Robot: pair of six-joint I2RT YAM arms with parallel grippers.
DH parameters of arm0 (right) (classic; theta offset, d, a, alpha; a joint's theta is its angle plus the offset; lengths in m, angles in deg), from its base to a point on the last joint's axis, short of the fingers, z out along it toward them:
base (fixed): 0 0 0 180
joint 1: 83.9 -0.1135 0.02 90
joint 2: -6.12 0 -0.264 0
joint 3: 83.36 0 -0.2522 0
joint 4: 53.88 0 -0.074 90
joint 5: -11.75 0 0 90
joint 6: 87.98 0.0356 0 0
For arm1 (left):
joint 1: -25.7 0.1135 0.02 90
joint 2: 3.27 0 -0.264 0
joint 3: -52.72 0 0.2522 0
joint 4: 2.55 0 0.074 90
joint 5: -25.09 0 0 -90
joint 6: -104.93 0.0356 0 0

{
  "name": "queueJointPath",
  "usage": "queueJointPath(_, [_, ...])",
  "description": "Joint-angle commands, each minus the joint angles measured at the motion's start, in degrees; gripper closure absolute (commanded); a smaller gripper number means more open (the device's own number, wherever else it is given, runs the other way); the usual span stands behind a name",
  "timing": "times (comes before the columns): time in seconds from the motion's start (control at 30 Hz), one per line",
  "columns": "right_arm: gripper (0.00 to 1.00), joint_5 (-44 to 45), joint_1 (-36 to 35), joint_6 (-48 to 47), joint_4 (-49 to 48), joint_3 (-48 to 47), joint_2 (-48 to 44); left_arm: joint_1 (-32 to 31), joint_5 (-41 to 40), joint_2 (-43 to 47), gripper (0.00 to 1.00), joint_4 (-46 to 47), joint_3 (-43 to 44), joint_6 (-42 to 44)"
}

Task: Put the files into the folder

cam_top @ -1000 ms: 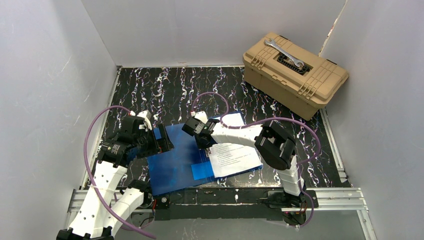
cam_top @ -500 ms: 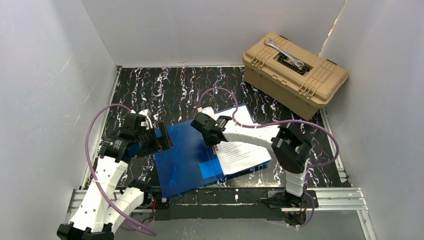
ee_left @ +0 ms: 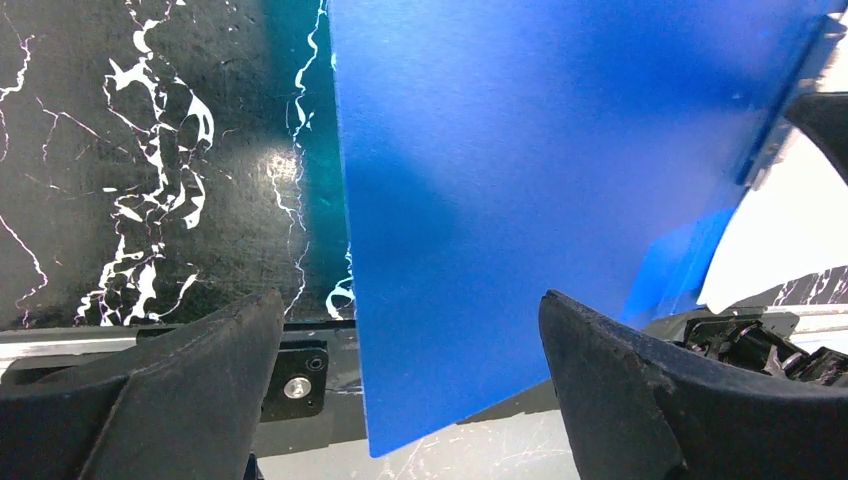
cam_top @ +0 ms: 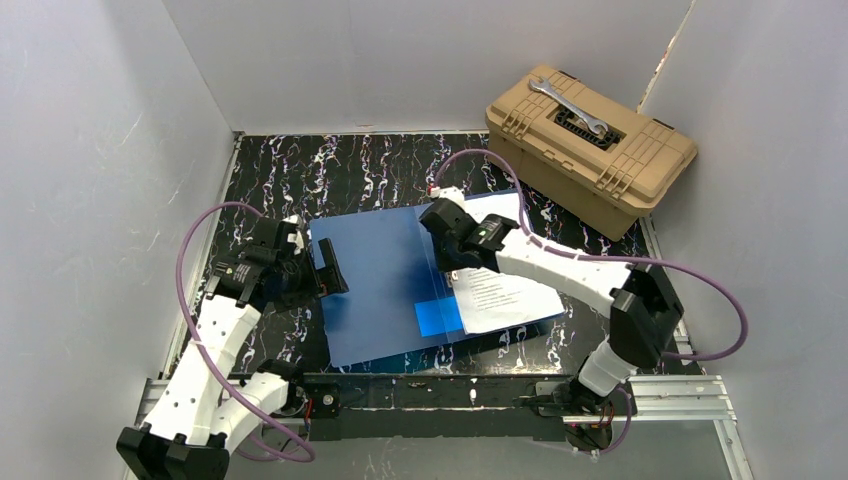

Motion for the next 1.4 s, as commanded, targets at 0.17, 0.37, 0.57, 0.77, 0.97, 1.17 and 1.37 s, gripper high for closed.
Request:
queueJointPath(0.17, [0.99,-3.89,3.21,-1.89,0.0,0.74,-8.31,0.28,8.13,-1.48,0.02,1.14,1.43,-1.99])
queueJointPath(0.37, [0.99,-6.47,4.39,-2.1,0.03,0.96,-10.08,0.7,16.7,-1.19,0.09,5.28,-1.89,-4.92])
queueJointPath(0.57, [0.99,-5.98,4.64,-2.27,0.26,1.58,-10.37,0.81,19.92,-0.2,0.38,7.68,-4.31,-6.6])
queueJointPath(0.77, [0.99,-7.7,4.64,-1.86,-1.1,3.38,-9.04,0.94,19.58,0.68,0.73,6.9,-3.63,-6.44])
queueJointPath(0.97, [0.99,-10.29,4.64,-1.04,-3.28,4.81,-7.04,1.01,17.79,1.03,1.0,4.87,-1.89,-5.74])
queueJointPath(1.17, [0.99,-12.65,3.57,-0.35,-4.66,3.94,-2.86,0.98,16.43,0.98,1.0,2.81,0.48,-4.56])
queueJointPath(1.37, [0.7,-13.06,3.47,-0.12,-4.51,2.49,-0.15,1.03,14.62,0.88,1.0,-0.58,2.67,-3.12])
